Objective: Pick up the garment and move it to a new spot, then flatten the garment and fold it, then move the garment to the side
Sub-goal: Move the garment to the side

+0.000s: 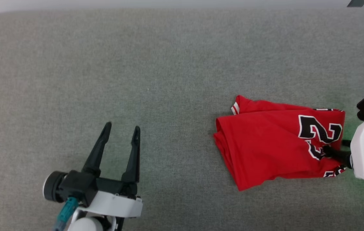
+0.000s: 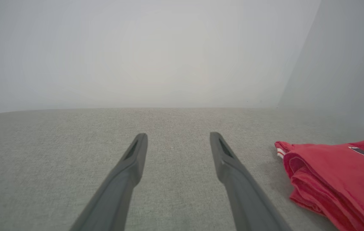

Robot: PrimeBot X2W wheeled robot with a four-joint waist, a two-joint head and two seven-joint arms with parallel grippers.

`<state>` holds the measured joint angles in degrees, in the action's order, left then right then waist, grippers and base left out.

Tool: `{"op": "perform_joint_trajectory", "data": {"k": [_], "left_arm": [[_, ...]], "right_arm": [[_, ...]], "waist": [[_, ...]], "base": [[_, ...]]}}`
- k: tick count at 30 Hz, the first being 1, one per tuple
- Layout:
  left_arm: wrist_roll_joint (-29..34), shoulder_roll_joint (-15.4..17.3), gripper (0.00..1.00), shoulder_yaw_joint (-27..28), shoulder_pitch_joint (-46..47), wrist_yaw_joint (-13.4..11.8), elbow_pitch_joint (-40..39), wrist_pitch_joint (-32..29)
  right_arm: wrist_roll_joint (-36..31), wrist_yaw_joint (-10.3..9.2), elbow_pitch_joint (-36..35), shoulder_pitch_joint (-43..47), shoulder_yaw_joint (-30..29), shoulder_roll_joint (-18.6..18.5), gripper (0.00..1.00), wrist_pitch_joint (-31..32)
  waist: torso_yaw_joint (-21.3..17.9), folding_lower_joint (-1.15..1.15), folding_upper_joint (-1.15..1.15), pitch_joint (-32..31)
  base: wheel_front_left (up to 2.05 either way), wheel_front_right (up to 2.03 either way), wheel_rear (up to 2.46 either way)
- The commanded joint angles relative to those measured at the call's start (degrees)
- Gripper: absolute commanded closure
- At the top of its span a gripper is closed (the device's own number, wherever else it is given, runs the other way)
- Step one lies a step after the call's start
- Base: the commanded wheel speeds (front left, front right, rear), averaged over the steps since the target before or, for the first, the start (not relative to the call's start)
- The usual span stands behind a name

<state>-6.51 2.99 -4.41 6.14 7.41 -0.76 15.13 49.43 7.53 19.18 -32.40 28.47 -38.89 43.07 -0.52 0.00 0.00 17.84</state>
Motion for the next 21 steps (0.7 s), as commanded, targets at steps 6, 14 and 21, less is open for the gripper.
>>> {"op": "perform_joint_trajectory", "data": {"k": [6, 14, 21], "left_arm": [[1.3, -0.1, 0.00, -1.0, 3.5, 0.1, 0.8, 0.0], [2.1, 2.3, 0.00, -2.9, 6.5, 0.1, 1.4, 0.0], [3.1, 6.7, 0.00, -5.8, 11.6, 0.1, 1.9, 0.0]], "right_arm": [[1.4, -0.16, 3.3, -0.6, 3.8, 2.6, 0.60, -2.3], [4.4, -0.31, 5.0, -1.2, 0.5, 1.1, 1.00, -14.4], [8.4, -0.10, 6.9, -1.7, -3.5, -1.3, 1.00, -25.0]], "waist": [[0.0, 0.00, 0.00, 4.1], [-5.1, 0.00, 0.00, 5.9], [-12.5, 0.00, 0.00, 8.2]], "base": [[0.00, 0.00, 0.00], [0.00, 0.00, 0.00], [0.00, 0.00, 0.00]]}}
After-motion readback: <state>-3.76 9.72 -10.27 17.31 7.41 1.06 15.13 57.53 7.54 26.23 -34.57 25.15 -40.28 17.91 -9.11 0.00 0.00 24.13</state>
